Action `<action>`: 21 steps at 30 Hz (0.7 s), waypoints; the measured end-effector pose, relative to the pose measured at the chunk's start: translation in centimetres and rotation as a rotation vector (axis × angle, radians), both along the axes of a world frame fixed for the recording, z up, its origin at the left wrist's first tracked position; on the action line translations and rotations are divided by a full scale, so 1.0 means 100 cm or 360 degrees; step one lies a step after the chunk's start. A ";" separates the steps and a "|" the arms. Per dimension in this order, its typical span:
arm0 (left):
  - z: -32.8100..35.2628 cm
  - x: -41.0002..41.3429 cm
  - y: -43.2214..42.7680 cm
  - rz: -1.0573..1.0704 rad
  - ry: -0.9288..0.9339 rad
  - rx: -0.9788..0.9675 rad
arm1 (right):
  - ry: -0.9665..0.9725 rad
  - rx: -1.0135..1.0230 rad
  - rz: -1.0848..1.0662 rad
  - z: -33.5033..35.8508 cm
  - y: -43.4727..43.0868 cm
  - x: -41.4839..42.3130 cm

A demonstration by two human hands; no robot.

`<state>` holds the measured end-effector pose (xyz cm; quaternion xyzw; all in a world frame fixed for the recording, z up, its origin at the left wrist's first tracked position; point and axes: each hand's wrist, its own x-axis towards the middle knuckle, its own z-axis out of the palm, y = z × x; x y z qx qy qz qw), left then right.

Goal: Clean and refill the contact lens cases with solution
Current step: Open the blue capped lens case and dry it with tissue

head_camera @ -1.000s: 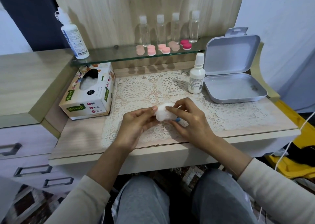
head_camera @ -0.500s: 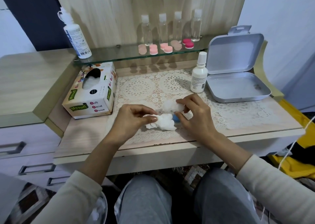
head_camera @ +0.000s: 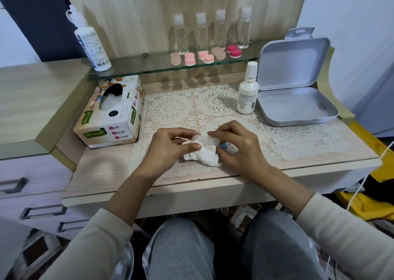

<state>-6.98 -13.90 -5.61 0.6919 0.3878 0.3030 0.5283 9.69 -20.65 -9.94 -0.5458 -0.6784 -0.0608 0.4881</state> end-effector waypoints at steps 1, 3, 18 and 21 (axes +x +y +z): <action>0.001 -0.001 0.001 0.0002 0.0022 0.0032 | 0.0035 0.0000 -0.0007 0.000 0.001 0.001; 0.003 -0.001 0.003 0.0005 0.0079 0.0121 | 0.0065 -0.0007 -0.0015 0.000 0.002 0.003; 0.000 -0.004 0.008 0.0012 -0.0165 0.0066 | 0.0118 0.0031 -0.0015 -0.001 0.001 0.002; -0.004 0.001 0.007 0.0036 -0.0109 0.0038 | 0.0072 -0.0027 0.0016 -0.001 0.000 0.001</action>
